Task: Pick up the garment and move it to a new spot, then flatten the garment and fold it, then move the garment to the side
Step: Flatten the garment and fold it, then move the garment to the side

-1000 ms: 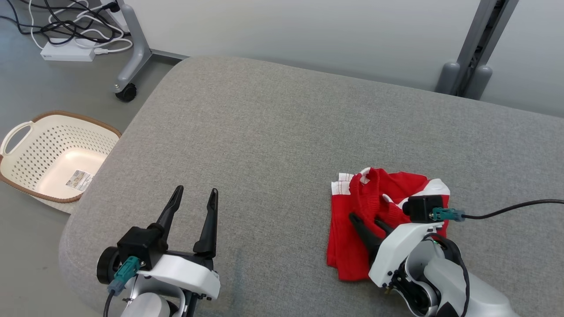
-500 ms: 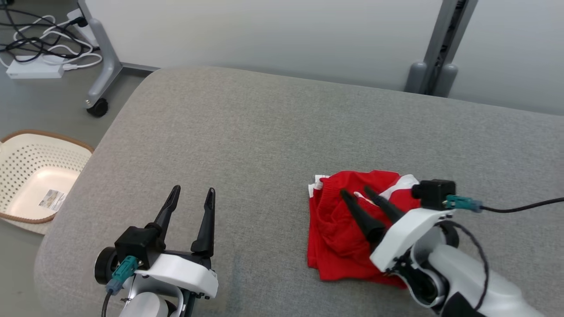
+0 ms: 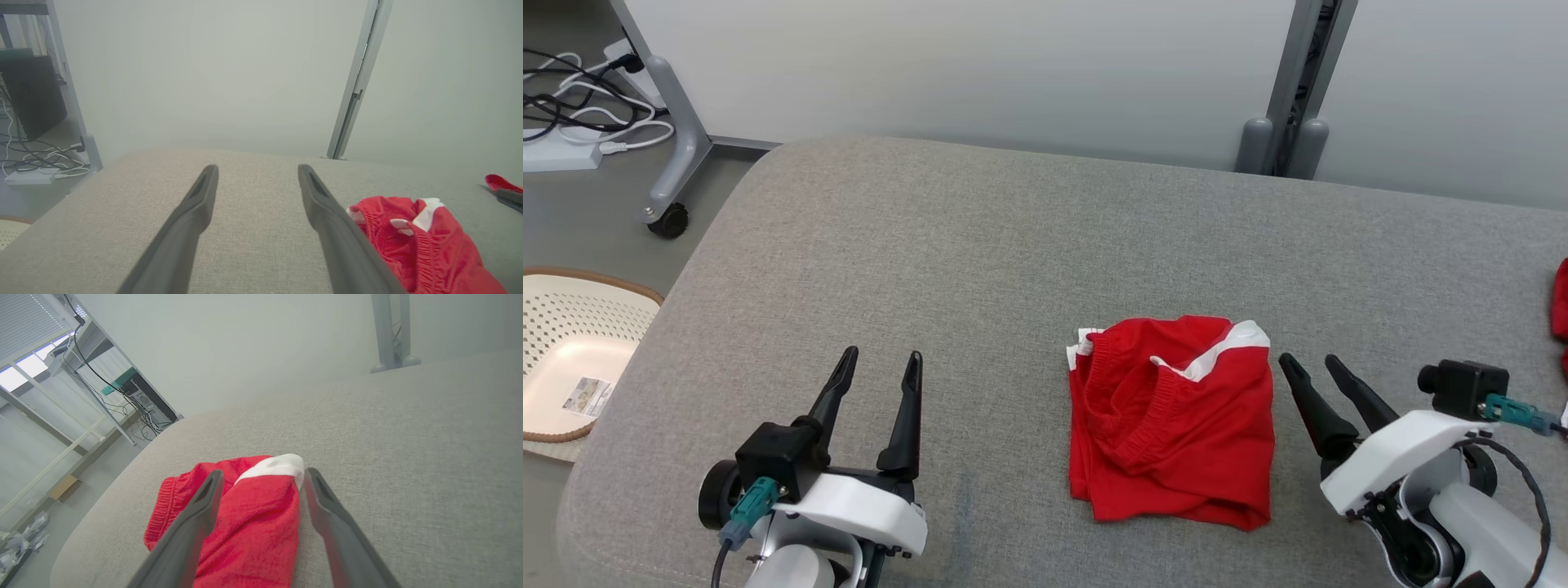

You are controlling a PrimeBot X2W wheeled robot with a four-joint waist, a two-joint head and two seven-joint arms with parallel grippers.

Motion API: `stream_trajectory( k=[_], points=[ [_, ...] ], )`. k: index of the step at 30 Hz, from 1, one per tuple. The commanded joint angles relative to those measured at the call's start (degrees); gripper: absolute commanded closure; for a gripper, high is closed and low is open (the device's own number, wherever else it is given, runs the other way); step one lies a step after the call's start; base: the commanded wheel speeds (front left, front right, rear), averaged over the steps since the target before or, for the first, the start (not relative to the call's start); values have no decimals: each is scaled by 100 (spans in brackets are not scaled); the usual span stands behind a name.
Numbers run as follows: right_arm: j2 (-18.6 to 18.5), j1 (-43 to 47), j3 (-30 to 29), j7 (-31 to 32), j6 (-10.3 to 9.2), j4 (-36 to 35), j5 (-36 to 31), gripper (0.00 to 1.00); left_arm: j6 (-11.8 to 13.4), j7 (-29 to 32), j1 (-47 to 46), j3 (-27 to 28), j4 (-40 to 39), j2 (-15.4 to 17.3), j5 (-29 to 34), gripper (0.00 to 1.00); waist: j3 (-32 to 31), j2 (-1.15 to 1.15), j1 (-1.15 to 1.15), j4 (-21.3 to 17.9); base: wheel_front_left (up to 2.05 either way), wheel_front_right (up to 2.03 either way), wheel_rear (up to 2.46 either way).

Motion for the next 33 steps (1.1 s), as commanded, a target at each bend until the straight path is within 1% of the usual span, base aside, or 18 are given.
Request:
stream_trajectory(
  k=[1, 4, 7, 9, 13, 19, 22, 26, 29, 33],
  points=[
    [-20, 152, -138, -52, 2, 55, -42, 0, -28, -22, 26, 8, -13, 40, 27, 0, 29, 0, 0, -5, 0, 0, 0],
    [100, 385, -410, -55, 2, 101, 50, 0, -50, -19, -37, -14, 7, 48, 21, 0, 128, 0, 0, 14, 0, 0, 0],
    [160, 444, -468, -53, 2, 83, 110, 0, -52, -19, -87, -24, 14, 42, 26, 0, 178, 0, 0, 32, 0, 0, 0],
    [172, 474, -416, -53, 2, 85, 89, 0, -59, -18, -133, -40, 26, 38, 35, 0, 227, 0, 0, 58, 0, 0, 0],
    [288, 493, -382, -53, 2, 165, 354, 0, -54, -13, -175, -63, 51, 42, 24, 0, 287, 0, 0, 123, 0, 0, 0],
    [386, 378, -271, 103, 2, 449, 818, 0, -38, -7, -203, -85, 43, 65, 37, 0, 345, 0, 0, 232, 0, 0, 0],
    [501, 353, -258, 196, 2, 598, 1090, 0, -42, -5, -211, -98, 50, 70, 23, 0, 368, 0, 0, 287, 0, 0, 0],
    [592, 301, -206, 337, 3, 638, 1396, 0, -25, -4, -226, -116, 52, 74, 20, 0, 387, 0, 0, 352, 0, 0, 0],
    [636, 299, -98, 422, 9, 617, 1502, 0, -5, 7, -223, -119, 58, 87, 5, 0, 387, 0, 0, 385, 0, 0, 0],
    [716, 249, 14, 385, 9, 659, 1607, 0, -4, 18, -212, -133, 50, 105, -9, 0, 371, 0, 0, 401, 0, 0, 0]
  ],
)
